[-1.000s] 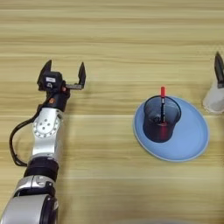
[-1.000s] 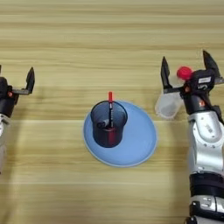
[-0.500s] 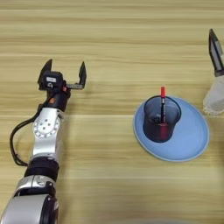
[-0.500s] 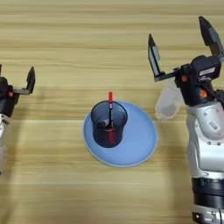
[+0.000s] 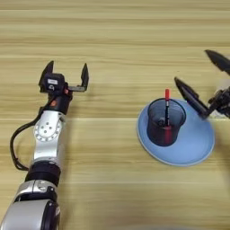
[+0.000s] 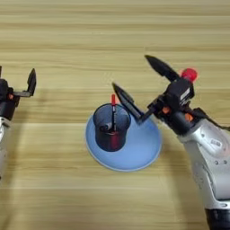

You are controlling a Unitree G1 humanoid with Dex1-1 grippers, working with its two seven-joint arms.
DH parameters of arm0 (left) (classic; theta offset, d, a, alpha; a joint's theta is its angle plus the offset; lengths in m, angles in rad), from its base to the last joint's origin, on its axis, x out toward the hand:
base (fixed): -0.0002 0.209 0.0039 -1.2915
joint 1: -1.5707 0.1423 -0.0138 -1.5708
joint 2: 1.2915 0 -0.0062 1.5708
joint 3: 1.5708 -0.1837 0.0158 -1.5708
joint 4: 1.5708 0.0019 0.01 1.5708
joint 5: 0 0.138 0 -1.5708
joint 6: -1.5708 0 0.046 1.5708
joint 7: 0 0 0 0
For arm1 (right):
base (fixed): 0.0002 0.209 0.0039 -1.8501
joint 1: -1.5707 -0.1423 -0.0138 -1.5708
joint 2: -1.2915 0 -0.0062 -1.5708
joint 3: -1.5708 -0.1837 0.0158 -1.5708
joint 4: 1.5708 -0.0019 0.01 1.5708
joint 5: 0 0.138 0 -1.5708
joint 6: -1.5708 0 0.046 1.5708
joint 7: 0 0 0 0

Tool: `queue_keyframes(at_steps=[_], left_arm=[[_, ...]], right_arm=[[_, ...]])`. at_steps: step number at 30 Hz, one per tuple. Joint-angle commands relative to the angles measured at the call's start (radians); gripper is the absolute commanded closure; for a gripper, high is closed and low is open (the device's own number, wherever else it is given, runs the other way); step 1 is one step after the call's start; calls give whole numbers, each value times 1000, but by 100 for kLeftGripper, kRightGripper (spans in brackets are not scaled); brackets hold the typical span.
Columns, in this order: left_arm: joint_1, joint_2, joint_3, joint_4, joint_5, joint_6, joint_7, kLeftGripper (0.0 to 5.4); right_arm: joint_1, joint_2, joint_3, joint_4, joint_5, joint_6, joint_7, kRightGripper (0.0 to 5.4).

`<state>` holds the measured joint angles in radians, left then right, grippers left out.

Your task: Move the objects on the table

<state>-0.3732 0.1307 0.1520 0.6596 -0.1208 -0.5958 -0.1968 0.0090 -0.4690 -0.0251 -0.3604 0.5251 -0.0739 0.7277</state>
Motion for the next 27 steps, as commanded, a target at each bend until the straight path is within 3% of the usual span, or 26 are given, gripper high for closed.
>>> queue_keyframes(at_steps=[1,7,15,17,20,27], left_arm=[[-7,0,-1,4,4,-1,4,0],[-7,-1,-2,7,5,2,5,0],[-6,0,-3,8,5,3,4,0],[-7,-1,-3,9,5,3,4,0],[-7,-3,-4,10,6,2,5,0],[-3,-6,-8,8,9,2,7,0]], right_arm=[[37,-53,3,-27,51,76,76,2],[84,-122,-5,10,74,140,201,2],[99,-187,-24,125,25,162,296,2],[93,-204,-20,154,-4,161,307,2],[74,-225,14,221,-110,137,300,2],[10,-205,90,283,-262,111,277,2]])
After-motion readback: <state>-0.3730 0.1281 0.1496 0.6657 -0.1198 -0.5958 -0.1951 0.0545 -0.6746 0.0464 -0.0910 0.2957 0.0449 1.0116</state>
